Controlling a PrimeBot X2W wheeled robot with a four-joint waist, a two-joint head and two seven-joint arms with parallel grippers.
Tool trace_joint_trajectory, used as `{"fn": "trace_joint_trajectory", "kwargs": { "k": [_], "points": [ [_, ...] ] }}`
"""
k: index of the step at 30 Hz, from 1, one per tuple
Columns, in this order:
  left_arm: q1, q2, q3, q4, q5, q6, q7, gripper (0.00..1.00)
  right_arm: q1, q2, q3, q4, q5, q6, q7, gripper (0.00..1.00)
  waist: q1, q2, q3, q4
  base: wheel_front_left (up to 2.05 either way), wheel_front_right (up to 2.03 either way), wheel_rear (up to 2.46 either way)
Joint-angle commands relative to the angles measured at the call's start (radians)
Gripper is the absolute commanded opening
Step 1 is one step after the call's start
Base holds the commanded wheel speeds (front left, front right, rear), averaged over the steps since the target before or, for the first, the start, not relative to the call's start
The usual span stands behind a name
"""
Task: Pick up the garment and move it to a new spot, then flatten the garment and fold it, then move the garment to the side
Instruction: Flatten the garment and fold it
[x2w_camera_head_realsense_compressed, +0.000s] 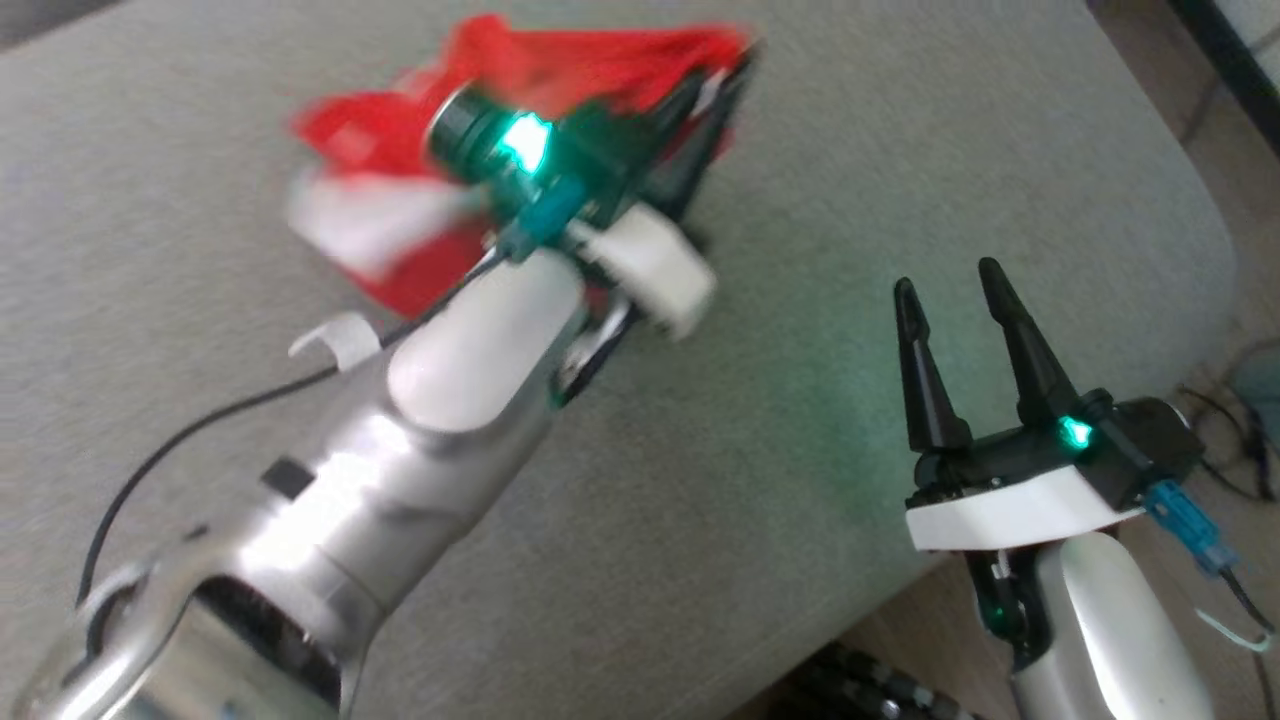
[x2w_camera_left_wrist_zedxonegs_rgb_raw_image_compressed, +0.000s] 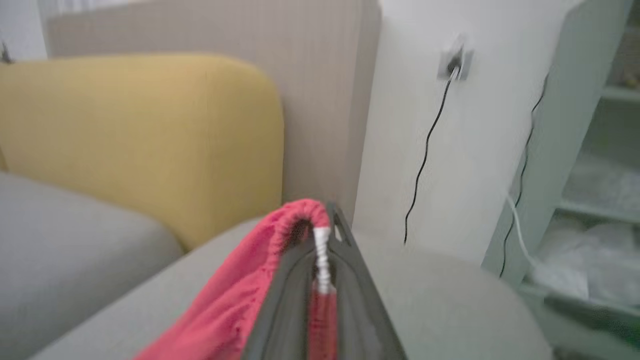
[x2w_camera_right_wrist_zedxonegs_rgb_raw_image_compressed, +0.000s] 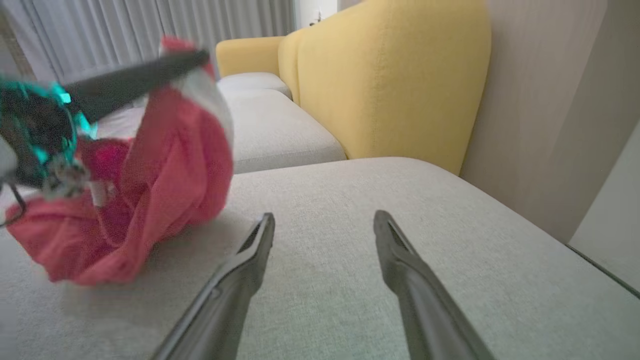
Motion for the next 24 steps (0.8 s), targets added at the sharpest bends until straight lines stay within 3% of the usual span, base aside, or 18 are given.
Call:
{"fn": "trace_joint_trajectory", "kwargs": {
  "k": [1,6,10,14,19,24],
  "points": [
    [-0.076,-0.001,0.016,-0.061,-0.020,0.004,-0.012,0.00,0.004,-0.005,0.010,-0.026,-0.010,-0.001,-0.004,1.00,0.0000,0.0000,-0.053,0.053,0.00,0.00,0.00],
    [-0.103,-0.001,0.007,-0.247,-0.221,-0.019,0.008,0.00,0.032,-0.005,-0.027,-0.019,-0.046,-0.001,-0.004,1.00,0.0000,0.0000,-0.143,0.161,0.00,0.00,0.00],
    [-0.074,0.019,0.034,-0.309,-0.335,-0.033,0.078,0.00,0.049,-0.005,-0.067,-0.016,-0.052,-0.001,-0.004,1.00,0.0000,0.0000,-0.186,0.249,0.00,0.00,0.00],
    [0.048,0.134,0.045,-0.380,-0.413,-0.043,0.134,0.00,0.064,-0.005,-0.084,-0.018,-0.055,-0.001,-0.004,1.00,0.0000,0.0000,-0.206,0.314,0.00,0.00,0.00],
    [0.261,0.302,0.038,-0.460,-0.480,-0.014,0.176,0.00,0.098,-0.005,-0.117,-0.012,-0.031,-0.001,-0.004,1.00,0.0000,0.0000,-0.199,0.390,0.00,0.00,0.00],
    [0.398,0.385,0.025,-0.472,-0.485,0.000,0.142,0.00,0.086,-0.005,-0.130,0.058,0.062,-0.001,-0.004,1.00,0.0000,0.0000,-0.176,0.440,0.00,0.00,0.00]
  ]
}}
